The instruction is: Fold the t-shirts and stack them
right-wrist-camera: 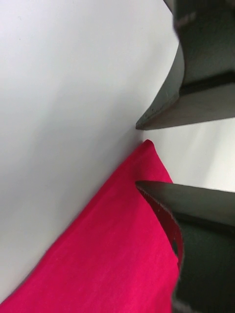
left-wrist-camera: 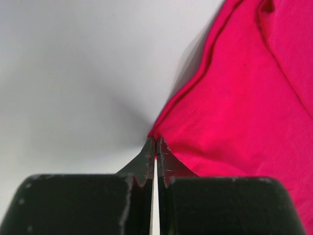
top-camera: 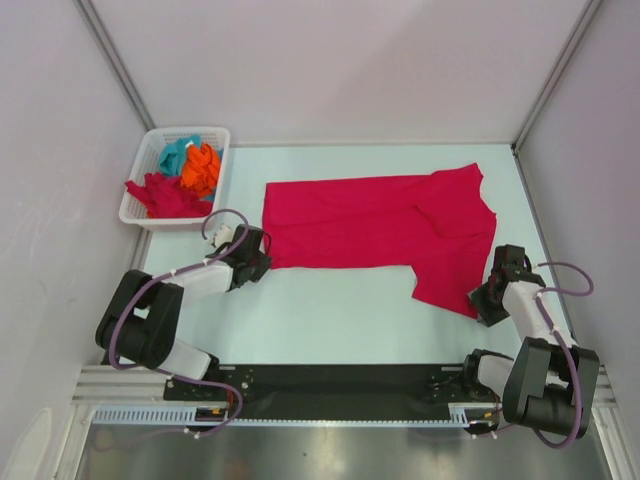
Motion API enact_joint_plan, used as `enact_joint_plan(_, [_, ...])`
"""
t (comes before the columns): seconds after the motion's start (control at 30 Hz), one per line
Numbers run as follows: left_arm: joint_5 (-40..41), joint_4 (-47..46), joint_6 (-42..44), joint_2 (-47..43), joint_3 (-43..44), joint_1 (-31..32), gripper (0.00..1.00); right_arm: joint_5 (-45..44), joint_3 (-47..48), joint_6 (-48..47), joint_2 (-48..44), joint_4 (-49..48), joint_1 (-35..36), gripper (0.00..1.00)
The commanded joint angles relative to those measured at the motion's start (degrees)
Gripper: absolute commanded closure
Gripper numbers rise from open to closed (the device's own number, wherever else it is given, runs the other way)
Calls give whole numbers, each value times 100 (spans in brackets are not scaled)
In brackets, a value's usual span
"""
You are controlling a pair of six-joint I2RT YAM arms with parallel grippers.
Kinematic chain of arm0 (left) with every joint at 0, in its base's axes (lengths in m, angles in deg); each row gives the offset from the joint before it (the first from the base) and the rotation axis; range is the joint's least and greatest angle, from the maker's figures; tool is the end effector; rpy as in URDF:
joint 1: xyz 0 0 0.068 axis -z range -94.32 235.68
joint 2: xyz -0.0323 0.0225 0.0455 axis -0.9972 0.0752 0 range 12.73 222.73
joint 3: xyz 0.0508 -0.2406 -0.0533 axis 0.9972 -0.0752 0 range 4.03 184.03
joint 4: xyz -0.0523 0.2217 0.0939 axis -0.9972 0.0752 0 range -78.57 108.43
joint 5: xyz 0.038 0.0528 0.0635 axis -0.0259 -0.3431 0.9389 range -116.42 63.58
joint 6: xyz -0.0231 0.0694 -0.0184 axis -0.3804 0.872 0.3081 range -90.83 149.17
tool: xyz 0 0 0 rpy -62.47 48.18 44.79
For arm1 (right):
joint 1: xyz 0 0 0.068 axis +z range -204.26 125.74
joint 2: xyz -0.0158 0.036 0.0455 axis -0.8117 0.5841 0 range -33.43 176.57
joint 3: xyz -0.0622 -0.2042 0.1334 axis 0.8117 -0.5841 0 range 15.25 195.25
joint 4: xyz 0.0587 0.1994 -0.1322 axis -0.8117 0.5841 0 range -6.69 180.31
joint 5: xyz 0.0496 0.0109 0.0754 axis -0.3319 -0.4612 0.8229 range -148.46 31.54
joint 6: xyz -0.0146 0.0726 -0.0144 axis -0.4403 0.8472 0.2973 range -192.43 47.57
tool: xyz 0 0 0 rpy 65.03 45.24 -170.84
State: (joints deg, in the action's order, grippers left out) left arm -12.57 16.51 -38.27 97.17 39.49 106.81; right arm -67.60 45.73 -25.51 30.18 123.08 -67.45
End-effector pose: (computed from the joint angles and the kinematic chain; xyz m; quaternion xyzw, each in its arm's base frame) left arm 0.2590 -0.0837 0.1112 -0.4056 0.8536 -0.1318 0.2993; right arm 0.1701 -0.0502 0.1249 0.5039 0.8473 -0.0325 0.1647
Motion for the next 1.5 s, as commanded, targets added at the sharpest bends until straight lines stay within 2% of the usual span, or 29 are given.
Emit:
enact_joint_plan(0.0, [-40,-51,64,-68,-57,-56,100,-114,-50,2,-112,-171,36,52])
enact_joint_plan(0.1, [-49,-51,82,-95,-66,-47,99,-8,-173,46,-156,-241,53,59])
enact_joint_plan(0.13, [-49,-34,82,-104,-66,-47,100,18,-200,81,-165,-250,62,64])
enact_joint_plan(0.23, [-40,1,99,-130,-57,-47,99,45,-244,107,-156,-250,97,64])
enact_joint_plan(0.3, [-14,28,91,-147,-40,-47,100,45,-236,107,-165,-250,132,69])
enact_joint_plan(0.33, [-14,37,91,-156,-48,-47,100,18,-209,107,-156,-259,133,78])
enact_joint_plan(0.4, [-40,37,91,-165,-31,-47,100,-25,-148,63,-139,-215,133,90])
enact_joint_plan(0.43, [-49,54,99,-165,4,-47,100,-43,-8,55,-139,-154,124,100])
enact_joint_plan(0.77, [206,572,284,-288,514,-56,100,-210,1301,-402,37,-136,124,100])
enact_joint_plan(0.97, [320,801,284,-394,786,-126,100,0,1908,-684,379,-505,54,100])
enact_joint_plan(1.2, [426,1144,240,-192,1365,-258,100,396,3014,-789,1406,-1181,-104,100])
enact_joint_plan(1.47, [584,1407,433,98,2016,-469,99,844,4316,-1017,2400,-1366,-404,100])
